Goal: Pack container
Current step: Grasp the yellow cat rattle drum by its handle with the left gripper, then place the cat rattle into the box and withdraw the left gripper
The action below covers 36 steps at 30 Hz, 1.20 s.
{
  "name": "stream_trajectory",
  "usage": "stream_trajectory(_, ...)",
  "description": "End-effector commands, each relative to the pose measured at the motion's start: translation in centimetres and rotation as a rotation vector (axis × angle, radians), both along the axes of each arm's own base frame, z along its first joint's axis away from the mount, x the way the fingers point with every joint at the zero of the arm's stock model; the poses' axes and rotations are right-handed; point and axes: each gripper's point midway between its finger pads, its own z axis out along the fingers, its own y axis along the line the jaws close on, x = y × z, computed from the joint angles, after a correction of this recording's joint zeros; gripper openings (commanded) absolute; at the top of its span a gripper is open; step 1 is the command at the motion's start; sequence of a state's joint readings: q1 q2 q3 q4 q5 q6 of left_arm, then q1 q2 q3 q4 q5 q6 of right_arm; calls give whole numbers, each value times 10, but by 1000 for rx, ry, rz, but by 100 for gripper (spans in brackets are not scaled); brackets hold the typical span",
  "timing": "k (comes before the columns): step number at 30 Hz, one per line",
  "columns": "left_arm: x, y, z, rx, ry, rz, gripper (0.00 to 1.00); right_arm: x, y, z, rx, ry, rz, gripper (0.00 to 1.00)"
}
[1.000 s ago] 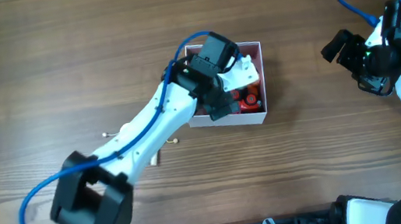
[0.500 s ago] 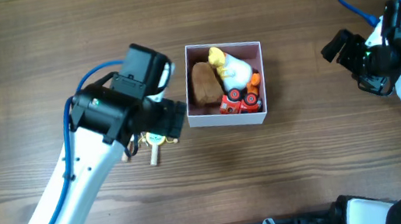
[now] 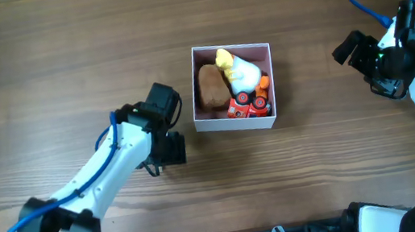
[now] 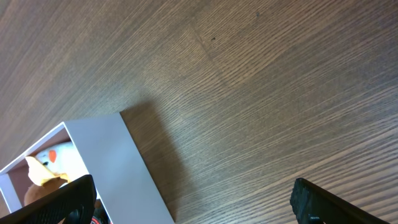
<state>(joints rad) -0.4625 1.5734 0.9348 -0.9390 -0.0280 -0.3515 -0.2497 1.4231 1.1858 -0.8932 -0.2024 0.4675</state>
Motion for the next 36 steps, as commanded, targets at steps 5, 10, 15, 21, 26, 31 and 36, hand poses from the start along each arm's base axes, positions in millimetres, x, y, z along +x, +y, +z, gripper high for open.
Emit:
stream_trajectory(5, -16, 7, -46, 15, 59, 0, 62, 0, 2, 0, 11, -3, -2, 99)
stream_trajectory(10, -9, 4, -51, 4, 41, -76, 34, 0, 2, 0, 11, -3, -1, 100)
stream_trajectory(15, -10, 5, -51, 6, 46, -75, 4, 0, 2, 0, 11, -3, -1, 100)
stream_trajectory(21, 3, -4, -8, -9, 40, -76, 4, 0, 2, 0, 11, -3, -1, 100)
stream_trajectory(26, 47, -44, 102, -126, -113, -209, 4, 0, 2, 0, 11, -3, -1, 99)
stream_trajectory(31, 77, -106, 170, -209, -378, -623, 4, 0, 2, 0, 11, -3, -1, 100)
stream_trajectory(36, 83, -137, 143, -171, -380, -913, 4, 0, 2, 0, 11, -3, -1, 100)
